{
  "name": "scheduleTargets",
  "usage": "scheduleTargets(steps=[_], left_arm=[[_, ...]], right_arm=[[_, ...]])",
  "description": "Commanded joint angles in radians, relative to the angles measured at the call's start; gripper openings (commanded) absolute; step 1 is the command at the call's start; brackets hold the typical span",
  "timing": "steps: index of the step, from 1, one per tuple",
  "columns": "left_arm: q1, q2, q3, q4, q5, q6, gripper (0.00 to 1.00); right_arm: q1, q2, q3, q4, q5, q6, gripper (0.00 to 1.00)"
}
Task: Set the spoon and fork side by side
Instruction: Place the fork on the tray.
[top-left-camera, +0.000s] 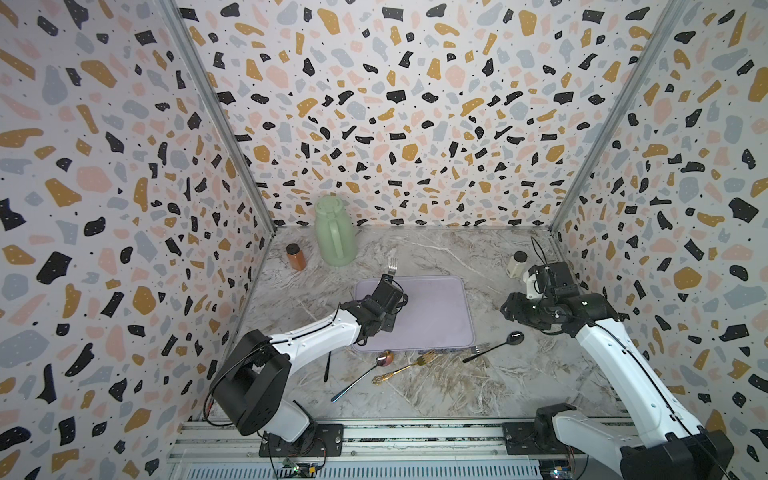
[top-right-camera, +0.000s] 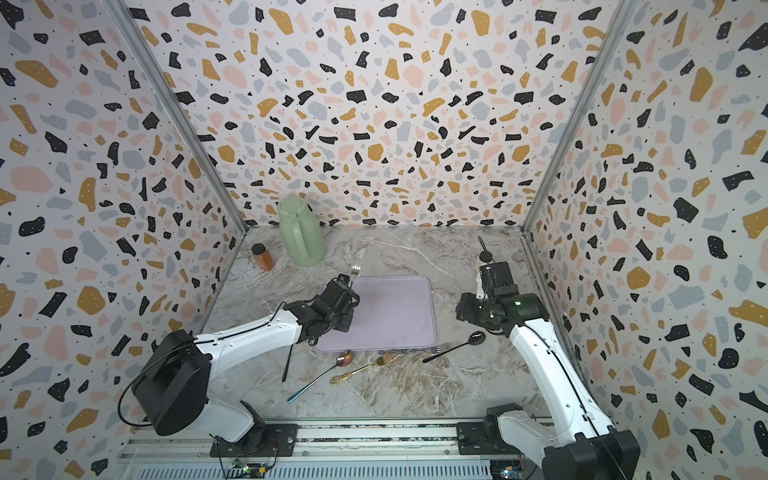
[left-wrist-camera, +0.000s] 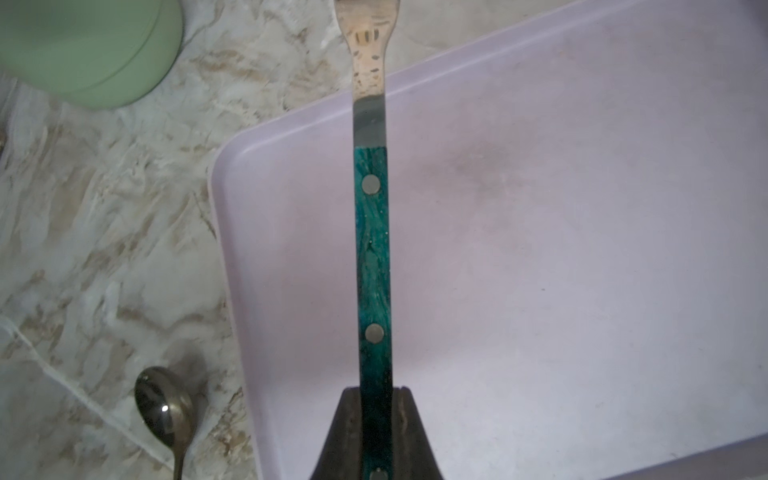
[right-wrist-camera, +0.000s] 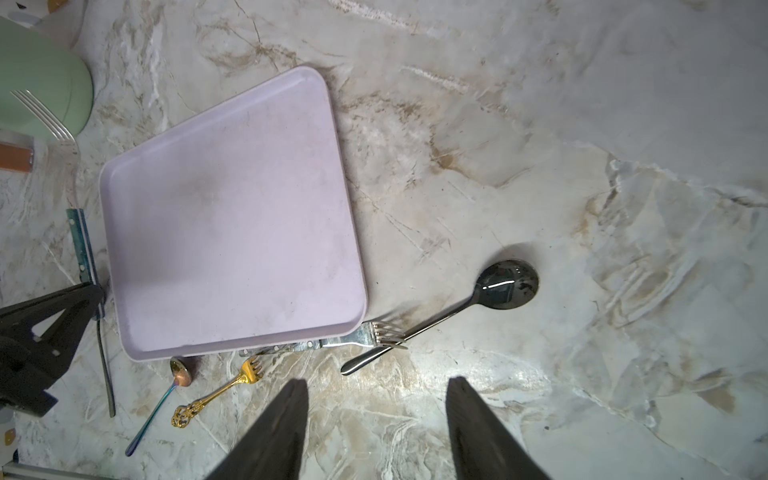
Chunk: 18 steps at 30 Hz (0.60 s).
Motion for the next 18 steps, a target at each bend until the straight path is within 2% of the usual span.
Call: scheduleTargets(steps=[1, 9, 18], left_arm=[[0.023, -0.025, -0.037, 0.032, -0.022, -0.077, 0.00], [0.056, -0.051, -0.145, 0.039, 0.038, -0.110, 0.00], [0.069, -0.033, -0.168, 0.017, 0.059, -0.136, 0.00]], right_arm=[[0.033, 0.018, -0.006, 0.006, -0.002, 0.027, 0.59], [0.112, 0.075, -0.004, 0.042, 0.003, 0.063, 0.59], [0.147, 0.101, 0.006, 0.046, 0.016, 0.072, 0.59]])
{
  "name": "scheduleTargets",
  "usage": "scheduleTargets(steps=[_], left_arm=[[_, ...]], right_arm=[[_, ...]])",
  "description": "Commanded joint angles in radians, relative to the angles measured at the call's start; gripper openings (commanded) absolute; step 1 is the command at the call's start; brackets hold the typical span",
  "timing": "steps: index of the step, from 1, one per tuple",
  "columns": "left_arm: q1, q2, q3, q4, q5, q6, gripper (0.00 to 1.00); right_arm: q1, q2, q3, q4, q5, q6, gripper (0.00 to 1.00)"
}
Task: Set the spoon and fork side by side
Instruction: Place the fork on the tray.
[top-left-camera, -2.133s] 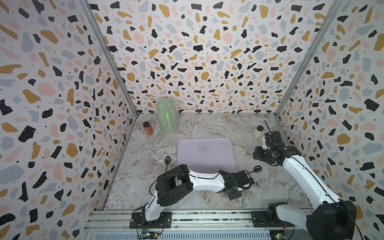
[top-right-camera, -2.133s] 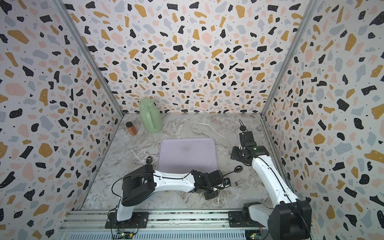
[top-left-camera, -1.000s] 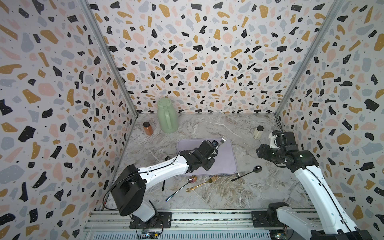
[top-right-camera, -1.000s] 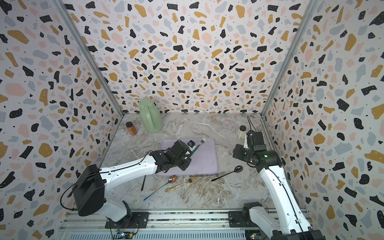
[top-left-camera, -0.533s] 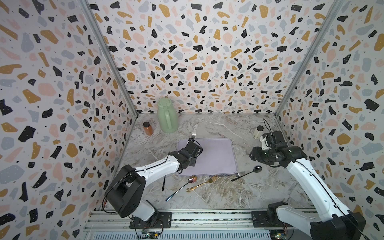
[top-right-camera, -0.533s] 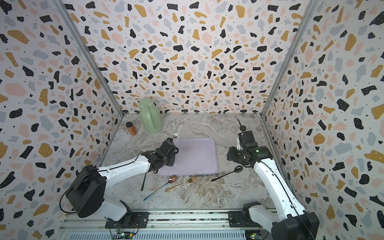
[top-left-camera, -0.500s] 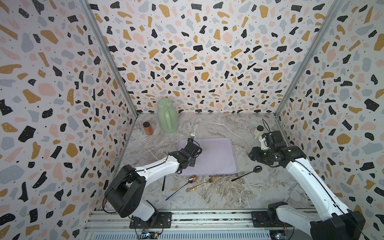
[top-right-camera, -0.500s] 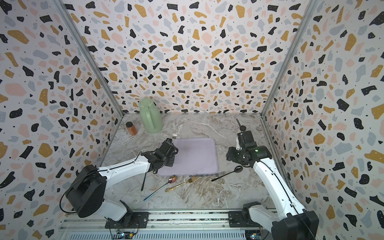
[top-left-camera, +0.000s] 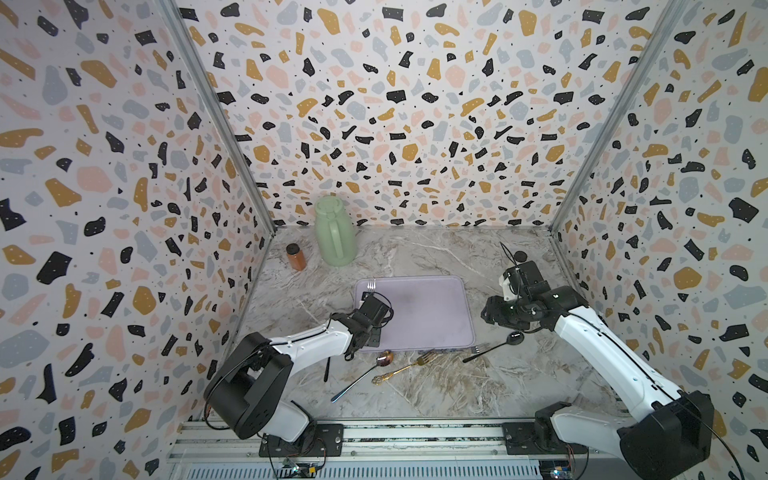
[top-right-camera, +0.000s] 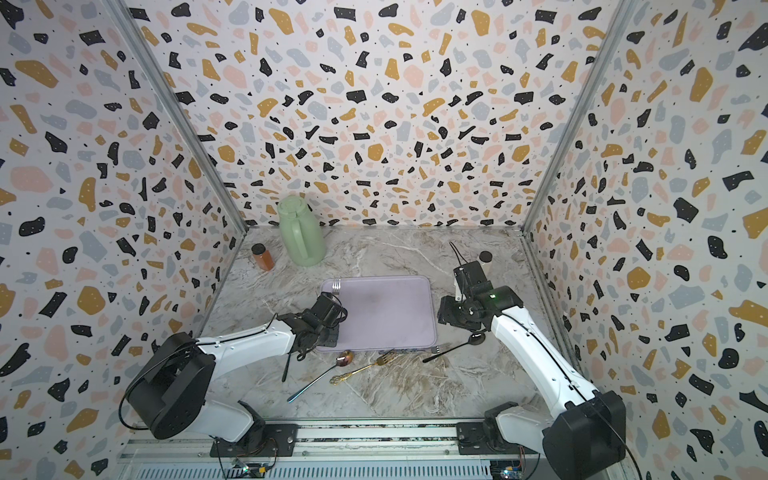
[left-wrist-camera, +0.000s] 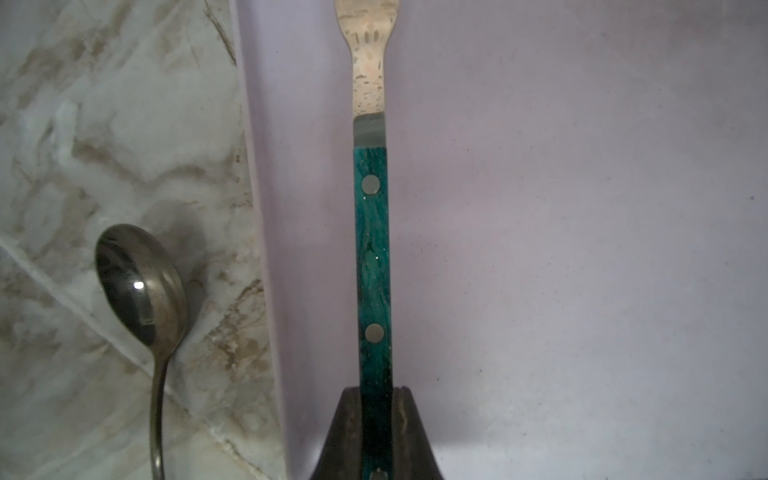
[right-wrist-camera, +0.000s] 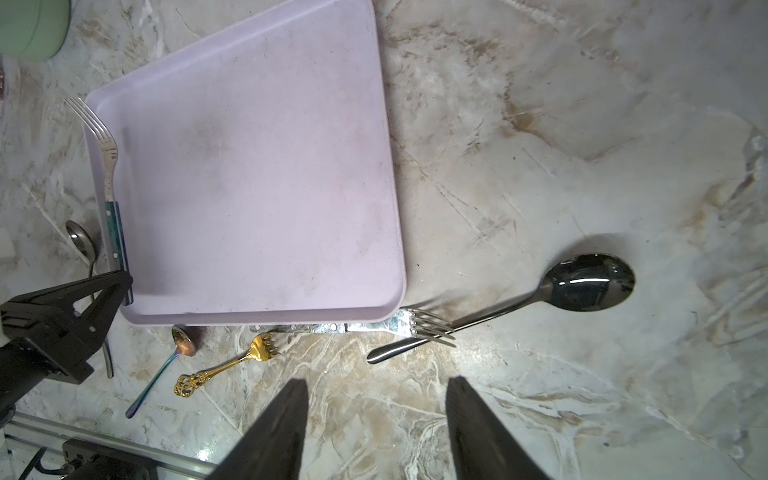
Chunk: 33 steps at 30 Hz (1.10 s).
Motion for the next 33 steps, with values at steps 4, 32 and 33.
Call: scheduleTargets(steps=[4, 32, 33], left_arm=[[0.012, 0.009, 0.003, 0.003, 0.000, -0.033, 0.00], [0.016, -0.133, 0.115, -0.174, -0.023, -0.002, 0.36], [0.016, -0.171, 0.125, -0.191, -0.024, -0.006, 0.39]], right_arm=[[0.009, -0.009, 0.009, -0.008, 0.023, 0.015, 0.59], [0.006, -0.007, -0.026, -0.076, 0.168, 0.001, 0.63], [-0.003, -0.006, -0.044, -0.079, 0.182, 0.000, 0.63]])
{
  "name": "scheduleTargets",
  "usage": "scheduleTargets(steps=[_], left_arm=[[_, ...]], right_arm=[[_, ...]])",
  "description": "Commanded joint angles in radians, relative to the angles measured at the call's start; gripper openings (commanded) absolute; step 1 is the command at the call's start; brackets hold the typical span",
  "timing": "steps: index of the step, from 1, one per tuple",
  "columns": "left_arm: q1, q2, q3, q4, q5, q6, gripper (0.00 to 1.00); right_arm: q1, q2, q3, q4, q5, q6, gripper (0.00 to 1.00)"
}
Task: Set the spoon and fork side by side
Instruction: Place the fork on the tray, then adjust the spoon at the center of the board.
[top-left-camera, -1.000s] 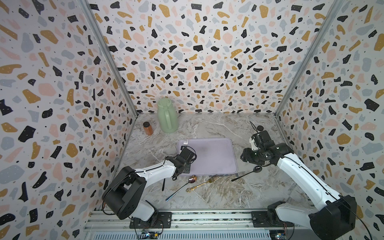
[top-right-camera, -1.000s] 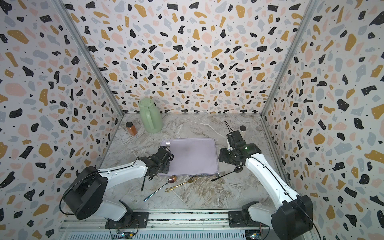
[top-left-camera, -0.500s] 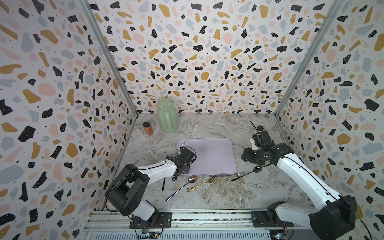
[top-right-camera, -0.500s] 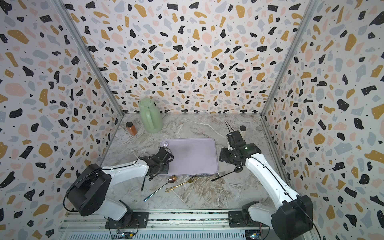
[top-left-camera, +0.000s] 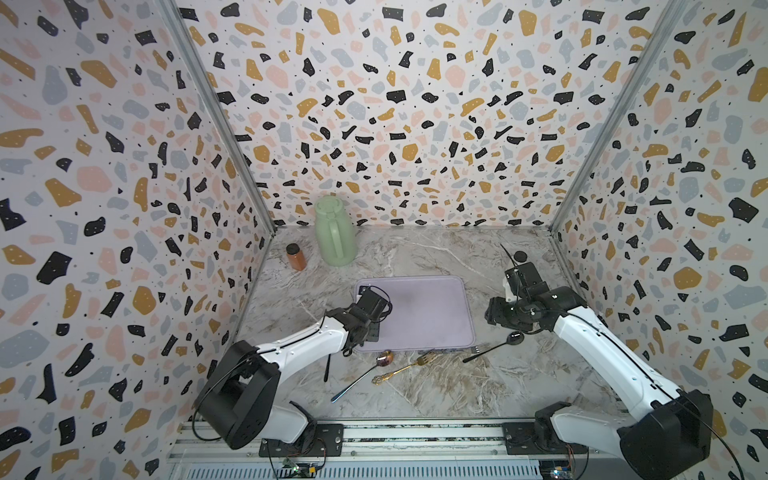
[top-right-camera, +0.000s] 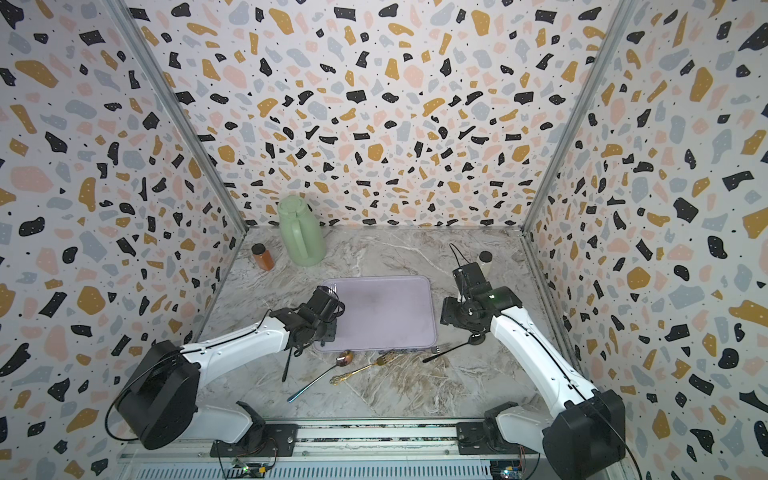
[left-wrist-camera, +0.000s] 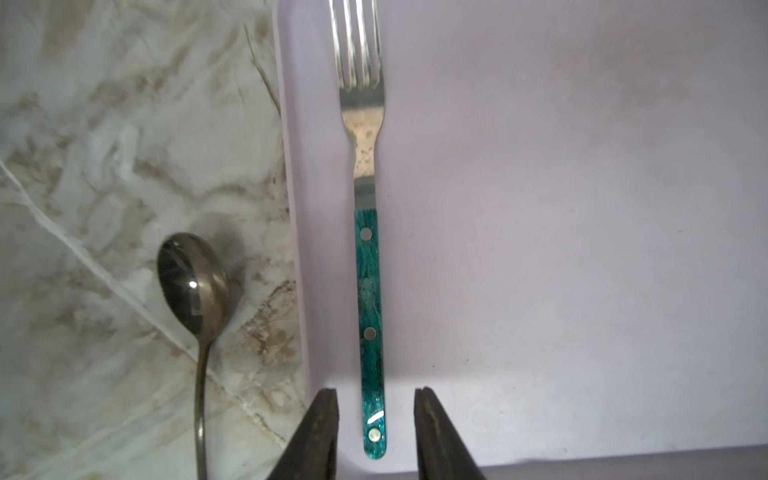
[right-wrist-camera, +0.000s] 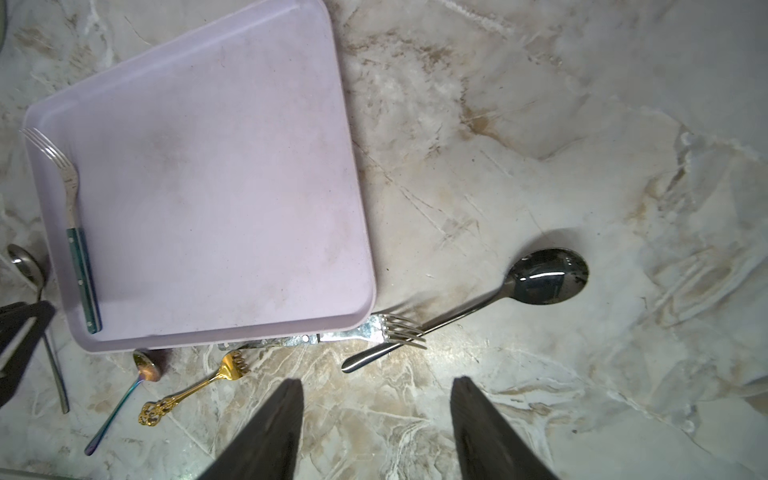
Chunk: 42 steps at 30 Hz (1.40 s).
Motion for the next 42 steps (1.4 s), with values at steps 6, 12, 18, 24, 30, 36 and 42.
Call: scheduleTargets(steps=[6, 12, 18, 24, 30, 36, 42], left_arm=[[0.005, -0.217, 0.089, -0.124, 0.010, -0.005, 0.43], [0.005, -0.287, 0.103, -0.150, 0.067, -0.016, 0.43], [0.005, -0.296, 0.097, -0.136, 0.104, 0.009, 0.47], [0.004, -0.320, 0.106, -0.148, 0.102, 0.009, 0.49], [0.004, -0.340, 0.060, -0.092, 0.103, 0.019, 0.54], [0.005, -0.347, 0.051, -0.080, 0.105, 0.022, 0.56], [0.004, -0.346, 0.042, -0.067, 0.092, 0.030, 0.57]], right_arm=[[-0.081, 0.044, -0.117, -0.046, 0.070, 0.001, 0.68], [-0.116, 0.106, -0.180, 0.019, 0.038, 0.024, 0.67], [-0.120, 0.181, -0.179, 0.067, 0.014, 0.037, 0.58], [-0.120, 0.258, -0.185, 0.082, 0.009, 0.027, 0.55], [-0.121, 0.322, -0.178, 0.103, 0.012, 0.015, 0.54], [-0.120, 0.364, -0.169, 0.107, 0.036, -0.001, 0.50], [-0.126, 0.413, -0.163, 0.107, 0.059, -0.036, 0.43]])
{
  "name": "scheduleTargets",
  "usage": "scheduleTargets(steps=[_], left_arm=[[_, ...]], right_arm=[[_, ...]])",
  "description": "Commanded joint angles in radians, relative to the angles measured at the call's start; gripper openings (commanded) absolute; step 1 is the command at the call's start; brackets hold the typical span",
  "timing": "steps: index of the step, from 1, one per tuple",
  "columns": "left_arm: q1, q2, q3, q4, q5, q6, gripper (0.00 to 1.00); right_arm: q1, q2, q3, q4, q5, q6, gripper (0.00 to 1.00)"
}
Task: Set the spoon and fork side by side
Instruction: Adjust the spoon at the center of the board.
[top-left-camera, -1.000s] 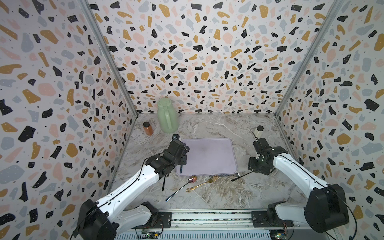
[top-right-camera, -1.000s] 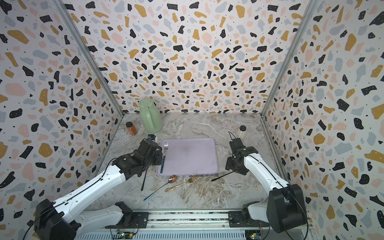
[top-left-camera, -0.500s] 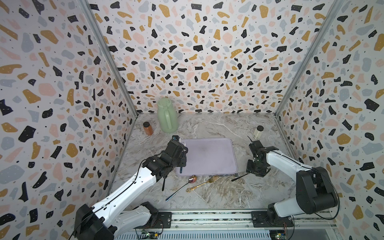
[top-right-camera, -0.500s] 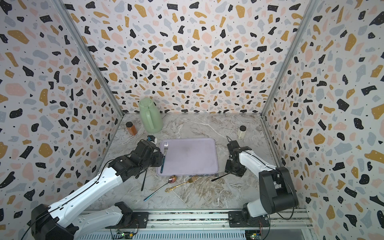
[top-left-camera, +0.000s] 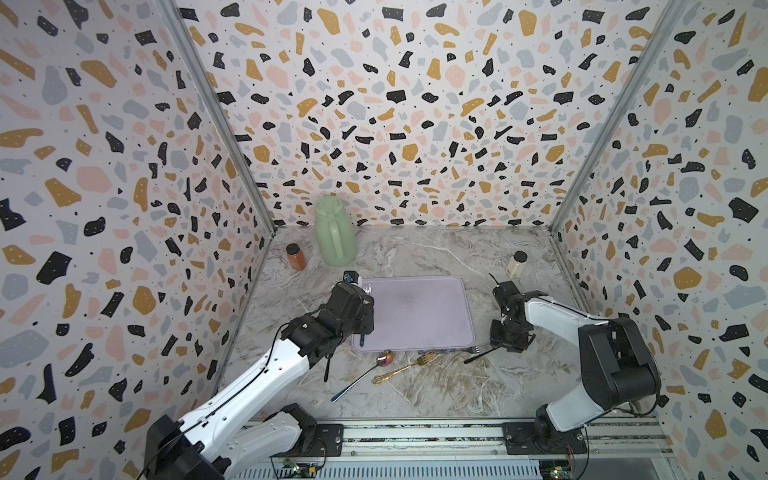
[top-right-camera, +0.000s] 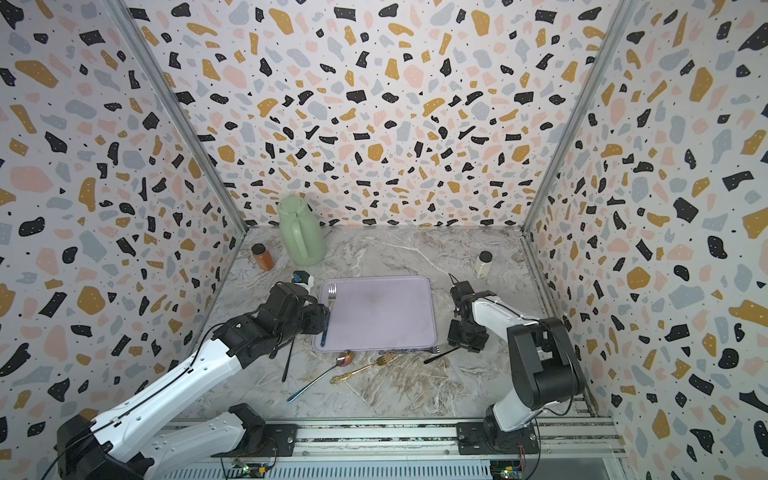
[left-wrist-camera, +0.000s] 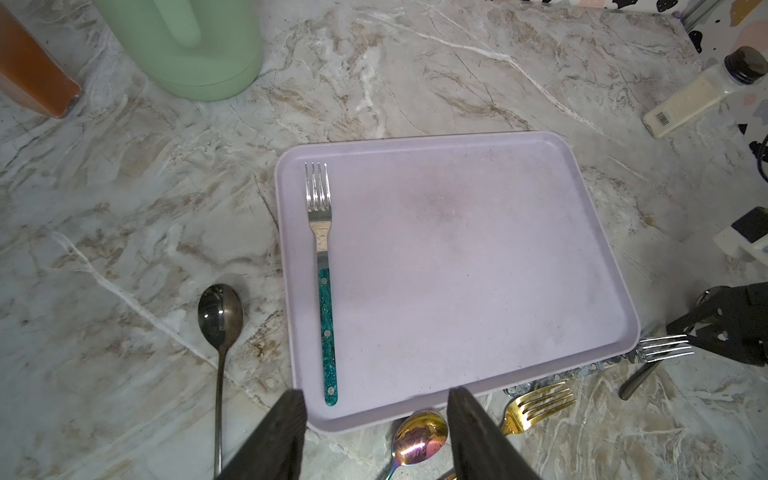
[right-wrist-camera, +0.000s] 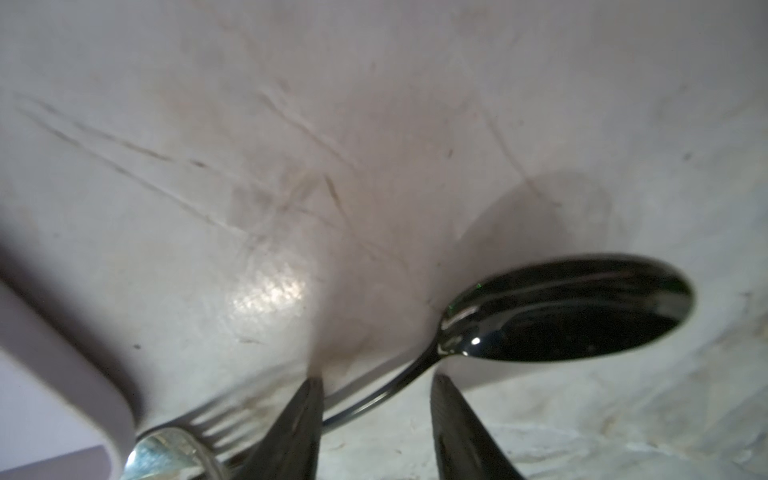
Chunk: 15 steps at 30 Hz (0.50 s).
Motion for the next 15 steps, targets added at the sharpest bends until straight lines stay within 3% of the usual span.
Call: scheduleTargets(steps=[1, 11, 15], left_arm=[[0.005, -0.008, -0.016, 0.035, -0.009, 0.015, 0.57], [0.005, -0.025, -0.015, 0.036, -0.004, 0.015, 0.57], [0.005, -0.030, -0.020, 0.037, 0.000, 0.018, 0.57]], right_arm=[[-0.007, 0.033, 0.000, -0.021, 0.045, -0.029, 0.40], [-0.028, 0.055, 0.036, -0.022, 0.081, -0.082, 0.12], [-0.028, 0.079, 0.084, -0.025, 0.086, -0.143, 0.10]])
